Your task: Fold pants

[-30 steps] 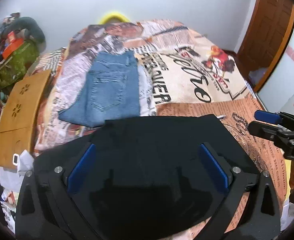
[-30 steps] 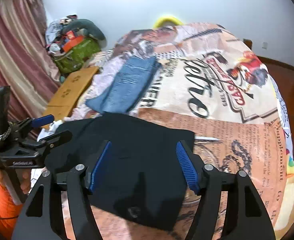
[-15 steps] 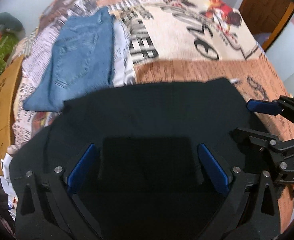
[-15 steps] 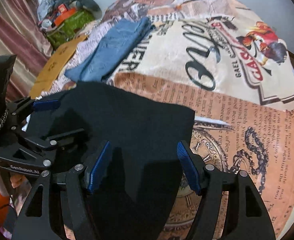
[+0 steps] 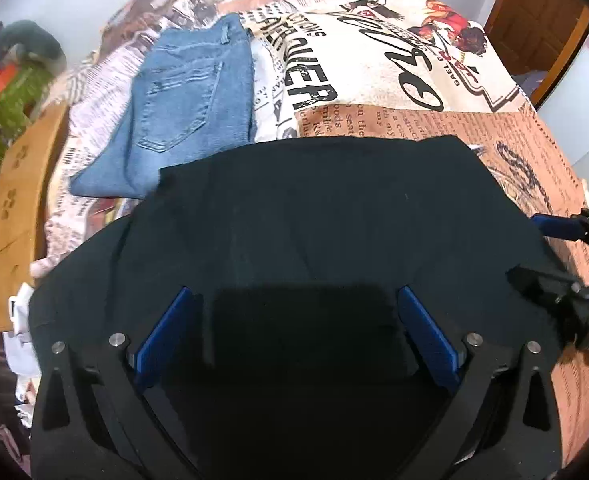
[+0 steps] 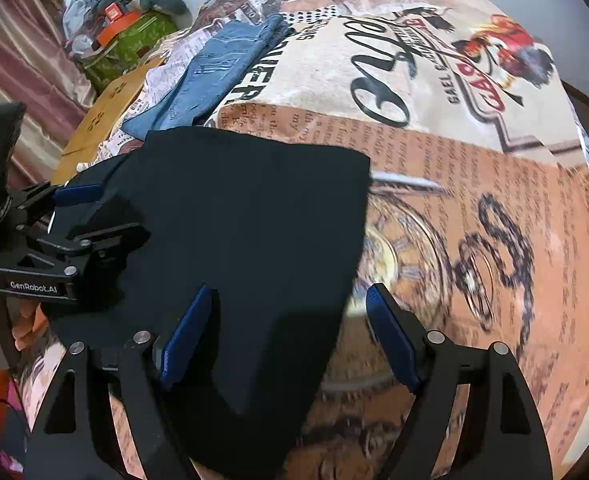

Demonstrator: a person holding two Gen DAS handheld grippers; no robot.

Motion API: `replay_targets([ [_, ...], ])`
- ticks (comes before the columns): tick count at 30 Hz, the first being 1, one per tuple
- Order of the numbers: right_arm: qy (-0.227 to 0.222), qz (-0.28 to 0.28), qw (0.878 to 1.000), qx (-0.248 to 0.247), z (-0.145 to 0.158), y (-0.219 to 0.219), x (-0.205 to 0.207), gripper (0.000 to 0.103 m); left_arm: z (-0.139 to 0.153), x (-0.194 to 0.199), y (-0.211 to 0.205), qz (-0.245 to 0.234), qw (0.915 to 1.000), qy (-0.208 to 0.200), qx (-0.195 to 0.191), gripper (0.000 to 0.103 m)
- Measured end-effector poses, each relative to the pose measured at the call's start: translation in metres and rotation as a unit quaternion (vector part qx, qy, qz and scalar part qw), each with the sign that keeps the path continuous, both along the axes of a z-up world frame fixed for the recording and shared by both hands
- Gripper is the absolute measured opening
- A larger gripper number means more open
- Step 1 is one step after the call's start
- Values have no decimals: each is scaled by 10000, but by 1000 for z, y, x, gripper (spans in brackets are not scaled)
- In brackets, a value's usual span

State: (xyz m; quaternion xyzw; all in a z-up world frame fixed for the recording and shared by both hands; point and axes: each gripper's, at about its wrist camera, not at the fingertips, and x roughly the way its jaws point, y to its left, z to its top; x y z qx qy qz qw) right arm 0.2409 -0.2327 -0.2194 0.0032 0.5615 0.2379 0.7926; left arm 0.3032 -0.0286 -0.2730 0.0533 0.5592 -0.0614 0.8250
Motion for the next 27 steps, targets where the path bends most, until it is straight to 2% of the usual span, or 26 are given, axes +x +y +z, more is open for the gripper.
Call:
replay_targets([
  [11,-193,-202,9995,-113,20,-12,-26,78,17,-35,8,223,9993,-249,181,103],
  [16,-506,-140,9986,-80,43,-3,-34,78,38,-51,19,398,9967,-616,335,103],
  [23,-909,80,9958,78,73,28,-46,78,83,-78,71,1069,9860,-1274,92,103],
  [27,-1061,284,9939,117,81,54,-52,78,95,-94,110,1501,9787,-1398,-100,103],
])
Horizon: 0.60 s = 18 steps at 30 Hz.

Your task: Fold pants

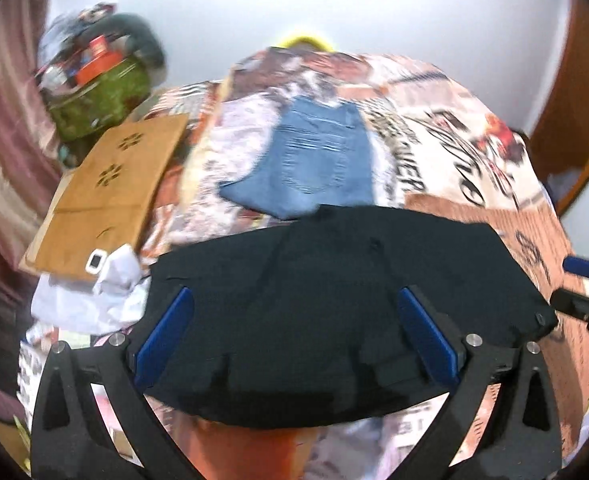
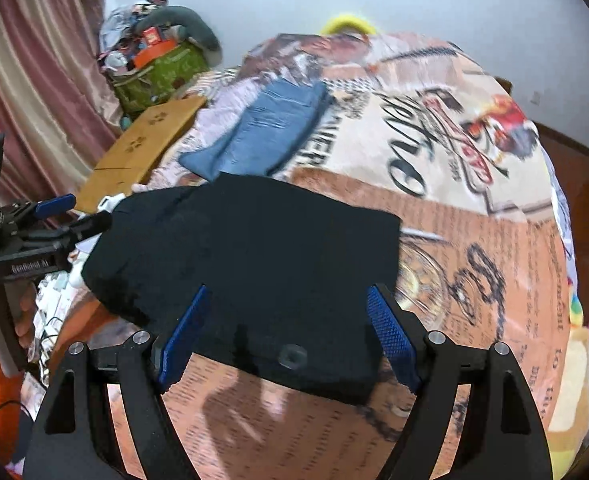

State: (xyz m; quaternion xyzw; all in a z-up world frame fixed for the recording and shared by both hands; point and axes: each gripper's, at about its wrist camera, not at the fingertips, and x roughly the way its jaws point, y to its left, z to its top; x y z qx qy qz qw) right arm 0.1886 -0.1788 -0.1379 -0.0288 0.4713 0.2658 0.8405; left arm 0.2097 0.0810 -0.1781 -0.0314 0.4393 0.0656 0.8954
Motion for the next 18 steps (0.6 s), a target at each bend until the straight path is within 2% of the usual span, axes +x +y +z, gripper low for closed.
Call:
replay_targets([
  [4,5,207,9998,-45,-4,26,-2,78,-3,-16,42,445,9988,37,-219,103],
  [9,135,452,9986,-234,-21,56,-2,78,-29,-34,90,1034,9916,350,-694,103],
  [13,298,579,9965,-532,-41,73,1,78,-59,-48,124,1414,9775,687,-1409,103],
  [18,525,574,9939,-777,-63,80,5,79,-93,-57,137,1532,9570,1066,-2220,103],
])
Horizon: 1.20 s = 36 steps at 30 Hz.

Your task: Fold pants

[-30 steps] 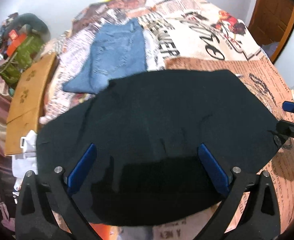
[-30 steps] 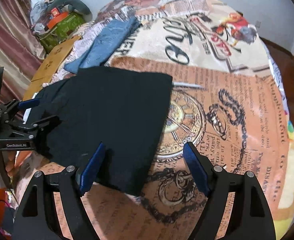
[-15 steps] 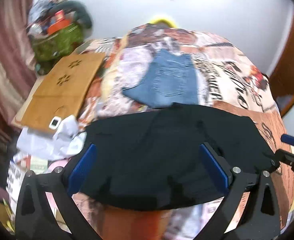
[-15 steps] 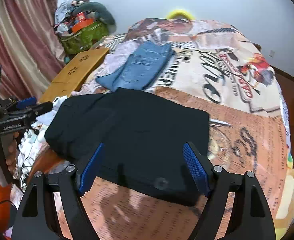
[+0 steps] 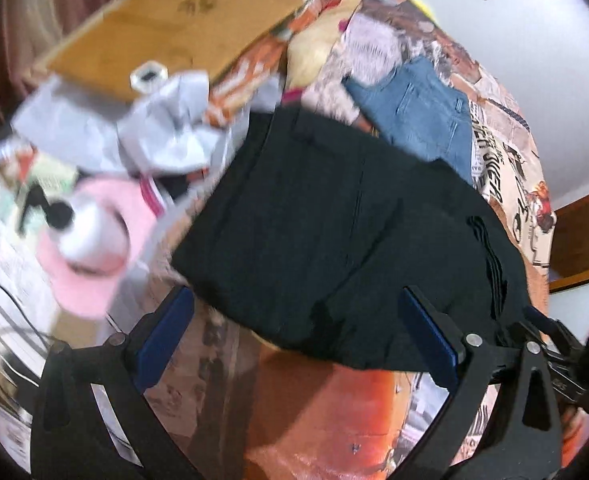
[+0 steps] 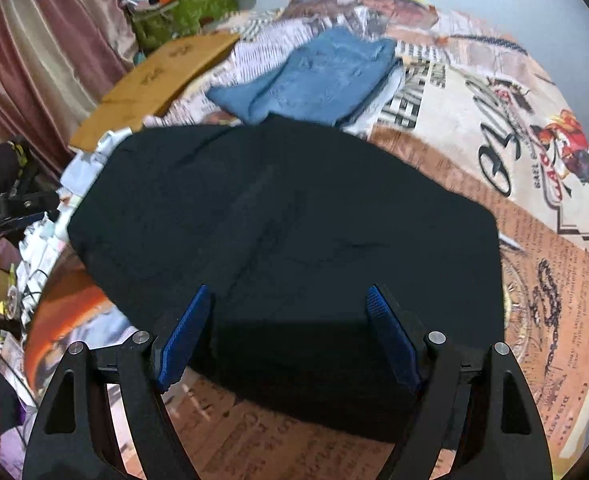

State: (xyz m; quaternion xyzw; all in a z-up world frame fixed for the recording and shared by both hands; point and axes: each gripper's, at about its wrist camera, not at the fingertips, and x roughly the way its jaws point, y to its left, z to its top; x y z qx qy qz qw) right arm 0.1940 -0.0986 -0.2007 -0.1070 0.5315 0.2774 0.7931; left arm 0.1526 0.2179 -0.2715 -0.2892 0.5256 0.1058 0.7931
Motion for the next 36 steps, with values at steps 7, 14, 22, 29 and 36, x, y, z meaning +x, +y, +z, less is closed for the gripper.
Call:
replay_targets([
  [7,12,23,10000,28,-2,-2,-1,84,-34,-6,-12,-250,9916,170,-1260,103],
  [14,45,8,10000,85,-4,-2,1,85,-51,-3,-8,-69,9755,80,-2196,103],
  [22,92,28,9998,159,-5,-2,2,87,-65,34,-6,139,9840,330,-1744,103],
  [29,108,29,9997,210,-5,-3,1,88,-58,44,-10,438,9919,248,-1168,96],
  [36,119,37,9996,246,-6,-5,0,88,-48,41,-4,646,9967,272,-417,41],
])
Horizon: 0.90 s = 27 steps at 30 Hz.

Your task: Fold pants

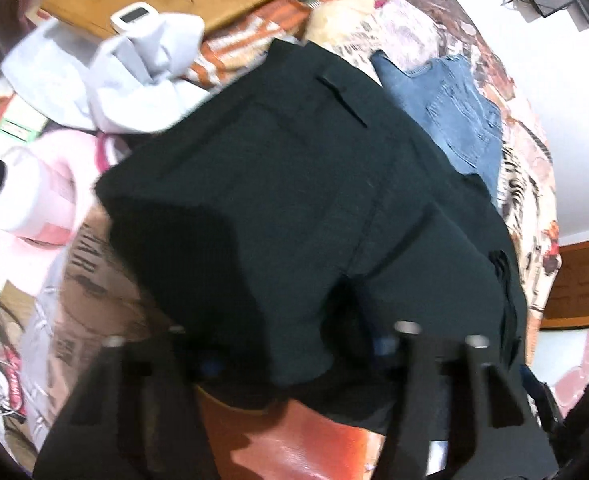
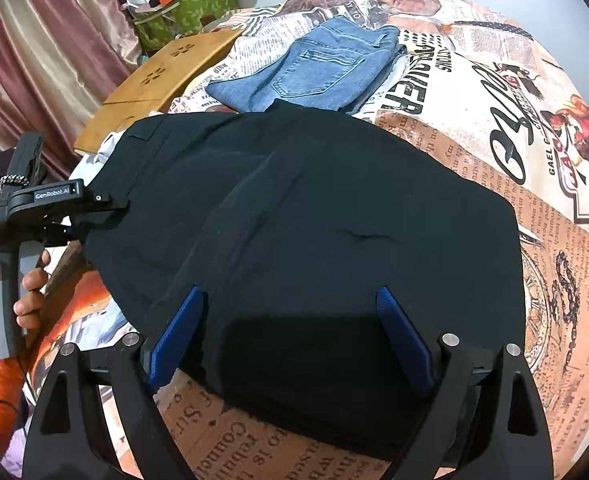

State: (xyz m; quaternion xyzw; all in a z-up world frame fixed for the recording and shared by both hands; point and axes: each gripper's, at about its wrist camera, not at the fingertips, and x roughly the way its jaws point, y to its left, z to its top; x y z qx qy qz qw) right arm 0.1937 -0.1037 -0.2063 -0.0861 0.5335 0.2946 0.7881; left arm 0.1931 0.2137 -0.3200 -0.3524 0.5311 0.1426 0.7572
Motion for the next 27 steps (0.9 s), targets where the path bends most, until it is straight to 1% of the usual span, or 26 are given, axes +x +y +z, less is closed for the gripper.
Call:
replay_targets([
  [1,1,4,10000,1,0,0,0,88,2,-1,2,9,10000,-7,65,33],
  [2,4,7,10000,2,0,0,0,88,5,-4,4,2,9999,-63,96,29],
  [4,6,6,10000,3,0,-1,-1,88,11,-4,4,-15,9997,-158,198,26],
  [6,14,-8,10000,9,1,-2,-1,88,23,-4,-2,-70,9985,-287,450,23],
  [9,46,-81,9999,72,4,-8,-3,87,55,-8,-14,-238,9924,-598,1044,20],
  [10,63,-116,9998,115,6,-10,-3,87,63,-8,-18,-283,9904,-677,1168,19],
  [12,89,-252,9993,247,11,-21,-3,87,90,-7,-31,-437,9825,-939,1551,18],
  [14,51,-405,9985,356,17,-33,-2,87,111,-3,-42,-581,9756,-1156,1773,17],
  [16,-33,-599,9971,471,24,-51,-3,87,132,1,-56,-787,9688,-1351,1923,17],
  [18,-102,-851,9949,539,30,-73,-2,87,155,8,-74,-1023,9602,-1644,2015,17],
  [19,-111,-995,9934,563,31,-85,-1,87,162,12,-81,-1085,9575,-1727,2040,17],
  [20,-107,-1084,9924,571,31,-93,-1,87,174,15,-92,-1200,9522,-1883,2086,16],
  [21,-100,-1236,9907,566,30,-105,0,87,179,16,-100,-1275,9489,-1968,2113,16],
  [22,-92,-1354,9893,543,28,-115,0,87,189,19,-112,-1400,9425,-2109,2180,16],
  [23,-80,-1450,9881,505,25,-122,1,87,195,23,-122,-1475,9382,-2194,2234,16],
  [24,-54,-1578,9867,373,19,-131,2,87,201,26,-132,-1571,9330,-2288,2291,16],
  [25,-23,-1641,9861,265,14,-136,3,87,207,29,-143,-1678,9282,-2371,2327,15],
  [27,144,-1655,9859,179,0,-143,5,87,216,31,-162,-1835,9221,-2466,2349,14],
])
